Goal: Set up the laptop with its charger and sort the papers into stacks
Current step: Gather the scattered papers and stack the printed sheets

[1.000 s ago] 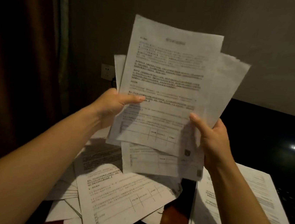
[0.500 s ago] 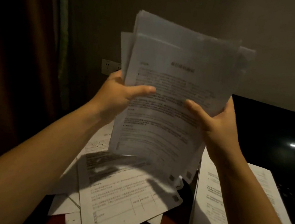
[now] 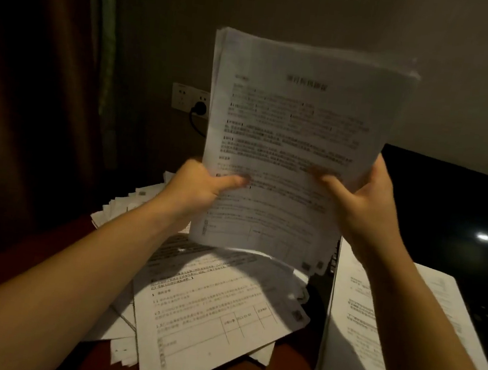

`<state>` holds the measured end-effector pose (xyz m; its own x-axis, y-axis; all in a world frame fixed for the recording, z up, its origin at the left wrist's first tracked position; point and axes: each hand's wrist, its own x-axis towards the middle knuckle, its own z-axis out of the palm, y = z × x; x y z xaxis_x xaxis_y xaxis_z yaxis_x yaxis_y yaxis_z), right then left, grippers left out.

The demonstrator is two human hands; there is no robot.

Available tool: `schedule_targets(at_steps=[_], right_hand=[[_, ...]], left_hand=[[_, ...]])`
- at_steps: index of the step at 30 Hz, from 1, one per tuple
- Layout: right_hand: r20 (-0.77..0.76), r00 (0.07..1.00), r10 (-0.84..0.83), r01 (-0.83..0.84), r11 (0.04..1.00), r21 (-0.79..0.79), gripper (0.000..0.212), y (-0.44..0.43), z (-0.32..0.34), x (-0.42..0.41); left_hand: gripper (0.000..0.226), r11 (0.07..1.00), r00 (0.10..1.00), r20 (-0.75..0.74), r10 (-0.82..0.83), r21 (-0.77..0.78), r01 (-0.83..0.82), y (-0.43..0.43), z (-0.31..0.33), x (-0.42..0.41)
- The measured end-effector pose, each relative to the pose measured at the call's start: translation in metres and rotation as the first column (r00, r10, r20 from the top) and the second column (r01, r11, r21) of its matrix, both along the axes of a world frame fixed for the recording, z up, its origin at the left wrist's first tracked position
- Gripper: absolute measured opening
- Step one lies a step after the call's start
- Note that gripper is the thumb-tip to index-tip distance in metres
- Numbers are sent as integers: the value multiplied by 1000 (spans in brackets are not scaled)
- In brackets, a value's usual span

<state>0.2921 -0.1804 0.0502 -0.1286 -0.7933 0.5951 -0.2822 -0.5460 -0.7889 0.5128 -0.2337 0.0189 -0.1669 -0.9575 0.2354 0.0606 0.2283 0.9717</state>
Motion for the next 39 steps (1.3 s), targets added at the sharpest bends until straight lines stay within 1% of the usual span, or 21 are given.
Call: schedule_targets(at_steps=[2, 3, 5, 7, 9, 11, 12, 14, 15, 17, 19, 22, 23, 25, 26, 27, 29, 32, 35, 37, 39], right_hand=[[-50, 999, 10, -9, 1000, 18, 34, 8, 8, -4], [-84, 996, 11, -7, 999, 43, 26, 14, 11, -6], [-124, 992, 16, -4, 995, 96, 12, 28, 13, -15], [-117, 993, 21, -3, 988, 153, 12, 43, 11, -26], [-90, 996, 10, 12, 971, 238, 16, 60, 6, -40], [-15, 1000, -11, 16, 944, 328, 16, 76, -2, -59], [23, 999, -39, 28, 930, 367, 17, 85, -7, -70], [61, 991, -120, 83, 900, 427, 17, 102, -16, -90], [80, 982, -169, 116, 887, 447, 17, 109, -20, -101], [136, 954, -266, 174, 864, 472, 17, 120, -28, -121], [175, 928, -330, 204, 841, 501, 17, 130, -37, -138], [112, 929, -353, 247, 816, 522, 26, 144, -55, -157], [92, 933, -348, 253, 815, 521, 31, 147, -63, -162], [75, 926, -369, 278, 804, 526, 34, 151, -78, -171], [55, 919, -391, 307, 795, 524, 35, 151, -84, -174], [18, 907, -421, 353, 781, 515, 36, 151, -88, -177], [-64, 881, -468, 439, 762, 475, 45, 149, -92, -180], [-247, 833, -495, 553, 734, 395, 62, 144, -97, -180], [-403, 777, -484, 619, 705, 345, 68, 142, -105, -181], [-446, 759, -473, 632, 699, 335, 69, 142, -108, -181], [-489, 746, -453, 640, 691, 336, 68, 141, -108, -180]], left_hand=[[17, 1000, 998, -61, -14, 13, 14, 4, 8, -3], [19, 999, 995, -98, -28, 21, 30, 8, 12, -5], [21, 995, 984, -155, -92, 27, 97, 13, 17, -11], [23, 979, 967, -171, -186, 47, 197, 21, 19, -20], [25, 954, 945, -177, -275, 76, 292, 26, 15, -33], [23, 930, 927, -167, -336, 96, 355, 31, 9, -52], [21, 921, 922, -135, -363, 97, 377, 34, 5, -62], [19, 902, 907, -55, -418, 96, 421, 41, -2, -85], [20, 886, 893, -40, -449, 104, 451, 45, -5, -97], [23, 855, 865, -91, -493, 136, 501, 56, -12, -121], [26, 875, 889, -84, -449, 158, 457, 66, -21, -144], [38, 914, 929, -56, -365, 170, 369, 81, -43, -170], [46, 931, 942, -23, -335, 146, 334, 84, -52, -174], [66, 954, 948, 110, -298, 59, 293, 87, -67, -176], [68, 955, 938, 187, -294, 9, 297, 88, -73, -175], [63, 952, 919, 275, -284, -34, 304, 88, -77, -173], [44, 948, 865, 450, -220, -111, 298, 86, -82, -170], [28, 933, 775, 620, -120, -196, 302, 84, -86, -166], [21, 931, 715, 697, -54, -224, 288, 81, -82, -164], [20, 936, 701, 712, -33, -224, 272, 79, -80, -163], [24, 940, 681, 732, -15, -223, 260, 78, -79, -162]])
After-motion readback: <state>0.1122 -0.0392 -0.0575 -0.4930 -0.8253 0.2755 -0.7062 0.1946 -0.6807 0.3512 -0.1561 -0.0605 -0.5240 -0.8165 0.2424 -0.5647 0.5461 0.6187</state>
